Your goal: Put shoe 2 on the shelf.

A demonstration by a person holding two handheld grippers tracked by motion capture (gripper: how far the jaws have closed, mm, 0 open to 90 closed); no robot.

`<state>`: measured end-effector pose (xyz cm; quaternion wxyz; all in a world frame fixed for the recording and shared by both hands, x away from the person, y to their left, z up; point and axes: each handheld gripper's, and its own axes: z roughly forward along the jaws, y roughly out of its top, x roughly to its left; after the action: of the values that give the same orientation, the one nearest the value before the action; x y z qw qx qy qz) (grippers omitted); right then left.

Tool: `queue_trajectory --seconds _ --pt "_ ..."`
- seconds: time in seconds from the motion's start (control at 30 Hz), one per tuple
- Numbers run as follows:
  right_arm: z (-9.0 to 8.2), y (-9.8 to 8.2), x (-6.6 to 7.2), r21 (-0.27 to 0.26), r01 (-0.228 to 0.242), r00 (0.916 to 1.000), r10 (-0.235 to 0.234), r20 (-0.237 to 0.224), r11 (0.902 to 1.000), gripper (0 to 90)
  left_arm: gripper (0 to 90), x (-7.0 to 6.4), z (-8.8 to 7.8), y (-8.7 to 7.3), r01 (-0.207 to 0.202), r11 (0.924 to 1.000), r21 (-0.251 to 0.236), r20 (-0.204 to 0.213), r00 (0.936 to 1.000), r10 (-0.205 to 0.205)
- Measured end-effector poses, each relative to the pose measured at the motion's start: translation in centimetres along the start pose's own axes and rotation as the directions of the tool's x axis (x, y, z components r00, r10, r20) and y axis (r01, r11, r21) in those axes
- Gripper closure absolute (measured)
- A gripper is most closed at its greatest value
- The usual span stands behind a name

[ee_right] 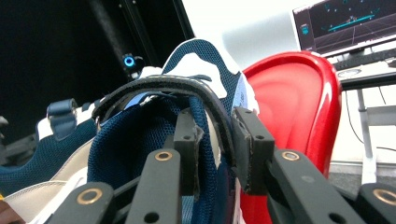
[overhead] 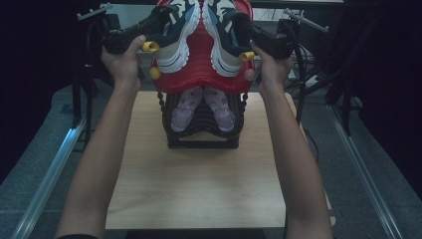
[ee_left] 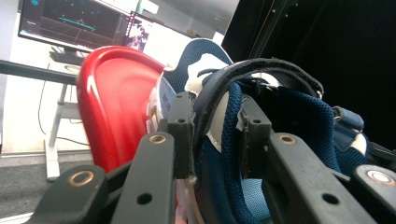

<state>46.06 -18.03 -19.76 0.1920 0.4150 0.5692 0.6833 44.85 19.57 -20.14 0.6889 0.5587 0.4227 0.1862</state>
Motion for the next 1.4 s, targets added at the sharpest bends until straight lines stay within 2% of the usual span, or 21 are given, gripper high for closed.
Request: queue_trajectory --seconds 0.07,0.17,0.2,0.27,0.37,0.47,0.53,0.6,0.67,0.7,0.77,0.83,1.1,1.2,1.33,1.4 --pt "0.2 -0.1 0.0 0.002 0.004 0.9999 -0.004 0.014 1.0 72.5 71.0 -0.2 0.4 -0.2 -0.034 0.9994 0.002 -0.02 0.9992 0.034" --pt "0.5 -0.1 -0.1 0.02 0.035 0.9985 -0.036 0.04 0.9992 71.8 70.6 -0.1 1.0 -0.6 -0.043 0.9989 0.021 -0.031 0.9986 0.043" --pt "0.6 -0.2 0.0 0.027 0.045 0.9978 -0.047 0.048 0.9986 71.0 70.4 -0.1 1.1 -0.7 -0.056 0.998 0.029 -0.038 0.9977 0.057" --pt "0.8 -0.3 0.1 0.031 0.058 0.9974 -0.059 0.041 0.9978 69.6 69.7 0.0 1.3 -1.0 -0.071 0.9967 0.04 -0.039 0.9966 0.072" --pt "1.0 -0.4 0.3 0.038 0.092 0.9947 -0.094 0.041 0.995 66.6 65.7 0.1 1.7 -1.5 -0.08 0.9957 0.048 -0.005 0.9968 0.08" --pt "1.4 -0.7 0.4 0.057 0.111 0.9937 -0.112 0.013 0.9922 60.0 56.6 0.0 2.0 -1.8 -0.068 0.9965 0.05 0.027 0.9974 0.067" --pt "1.4 -0.8 0.3 0.057 0.104 0.9946 -0.103 -0.01 0.993 59.1 52.0 0.0 2.0 -1.8 -0.054 0.997 0.055 0.029 0.9982 0.052" --pt "1.4 -0.7 0.2 0.059 0.104 0.9945 -0.103 -0.021 0.9928 56.6 48.0 0.3 1.8 -1.8 -0.023 0.9989 0.042 0.043 0.9989 0.021" --pt "1.3 -0.7 0.0 0.06 0.072 0.9966 -0.069 -0.044 0.9956 48.7 44.3 0.5 1.7 -1.6 -0.009 0.999 0.043 0.053 0.9986 0.007" --pt "1.2 -0.7 0.0 0.057 0.065 0.9969 -0.063 -0.047 0.9962 46.3 43.6 0.5 1.6 -1.5 -0.012 0.999 0.044 0.052 0.9986 0.01" --pt "0.8 -0.5 0.0 0.005 0.028 0.9975 -0.028 -0.065 0.9996 43.1 43.5 0.4 1.4 -1.4 -0.018 0.9988 0.045 0.055 0.9984 0.016" --pt "0.4 -0.2 0.3 -0.013 0.028 0.9966 -0.029 -0.078 0.9995 42.1 42.5 0.2 1.1 -1.4 -0.026 0.9986 0.045 0.057 0.9981 0.023" --pt "-1.0 -0.2 0.7 -0.025 0.027 0.9959 -0.029 -0.085 0.9993 40.9 40.2 -0.7 0.0 -1.4 -0.031 0.999 0.031 0.081 0.9963 0.028" --pt "-1.6 -0.7 0.5 -0.025 0.016 0.9959 -0.018 -0.089 0.9996 40.7 40.2 -0.7 -0.6 -1.6 -0.036 0.9988 0.035 0.079 0.9963 0.033" --pt "-2.3 -1.4 0.0 -0.029 0.002 0.9951 -0.005 -0.098 0.9996 40.6 40.0 -0.3 -1.9 -1.7 -0.01 0.9999 0.014 0.094 0.9955 0.009" --pt "-2.8 -1.7 -0.2 -0.034 -0.005 0.9941 0.001 -0.109 0.9994 40.6 40.0 -0.3 -2.7 -1.8 -0.027 0.9996 0.014 0.091 0.9956 0.025"
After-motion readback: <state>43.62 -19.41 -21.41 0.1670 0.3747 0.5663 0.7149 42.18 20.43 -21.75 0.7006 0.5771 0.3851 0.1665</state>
